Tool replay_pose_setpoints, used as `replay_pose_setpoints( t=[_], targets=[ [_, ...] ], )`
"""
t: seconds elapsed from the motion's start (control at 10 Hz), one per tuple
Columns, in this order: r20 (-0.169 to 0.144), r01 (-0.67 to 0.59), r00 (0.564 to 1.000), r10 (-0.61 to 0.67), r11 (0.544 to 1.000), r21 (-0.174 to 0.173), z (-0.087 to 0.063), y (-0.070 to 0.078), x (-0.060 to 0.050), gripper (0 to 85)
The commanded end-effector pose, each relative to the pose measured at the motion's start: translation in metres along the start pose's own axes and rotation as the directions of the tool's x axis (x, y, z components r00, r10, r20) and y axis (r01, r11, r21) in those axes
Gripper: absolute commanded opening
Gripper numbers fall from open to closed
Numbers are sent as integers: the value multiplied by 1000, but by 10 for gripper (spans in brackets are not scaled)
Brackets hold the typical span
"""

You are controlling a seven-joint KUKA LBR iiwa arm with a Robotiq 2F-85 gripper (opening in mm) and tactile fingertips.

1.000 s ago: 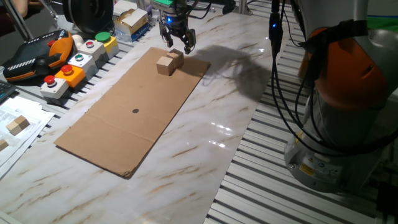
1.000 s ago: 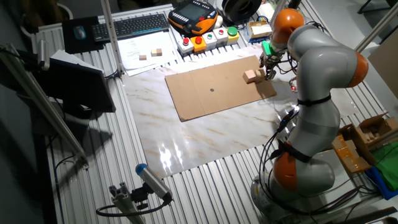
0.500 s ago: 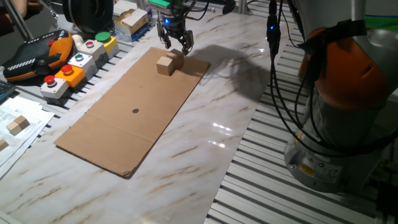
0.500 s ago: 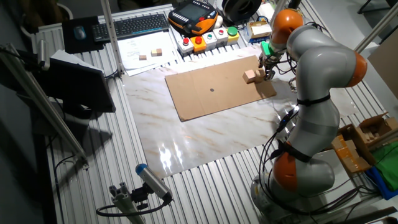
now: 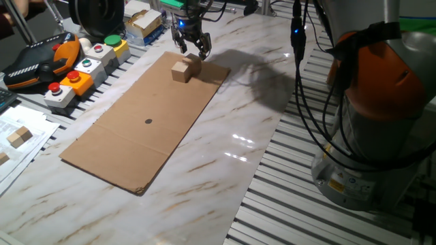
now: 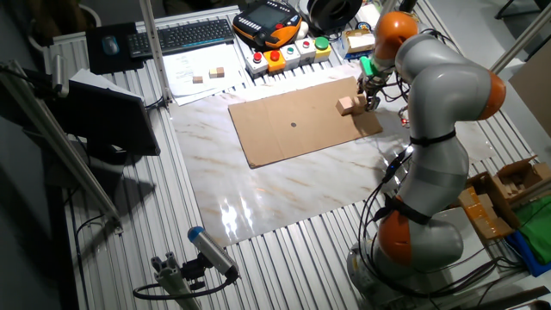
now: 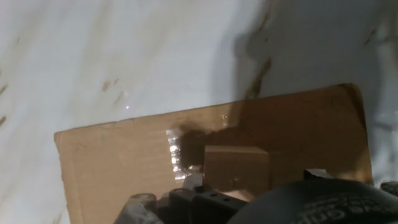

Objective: Use the gripper to push the small block from left to right

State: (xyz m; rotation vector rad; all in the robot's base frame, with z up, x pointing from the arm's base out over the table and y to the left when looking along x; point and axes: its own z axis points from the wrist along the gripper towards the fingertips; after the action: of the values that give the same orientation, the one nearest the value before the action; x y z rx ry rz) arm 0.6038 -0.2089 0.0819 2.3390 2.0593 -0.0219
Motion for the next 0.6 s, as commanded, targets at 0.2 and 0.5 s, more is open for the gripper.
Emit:
replay_pose_setpoints(
  t=[0.2,0.5],
  targets=[
    [16,24,1000,-23,999,-30,0,0,0,793],
    [3,20,1000,-20,999,-39,0,4,-4,793]
  ],
)
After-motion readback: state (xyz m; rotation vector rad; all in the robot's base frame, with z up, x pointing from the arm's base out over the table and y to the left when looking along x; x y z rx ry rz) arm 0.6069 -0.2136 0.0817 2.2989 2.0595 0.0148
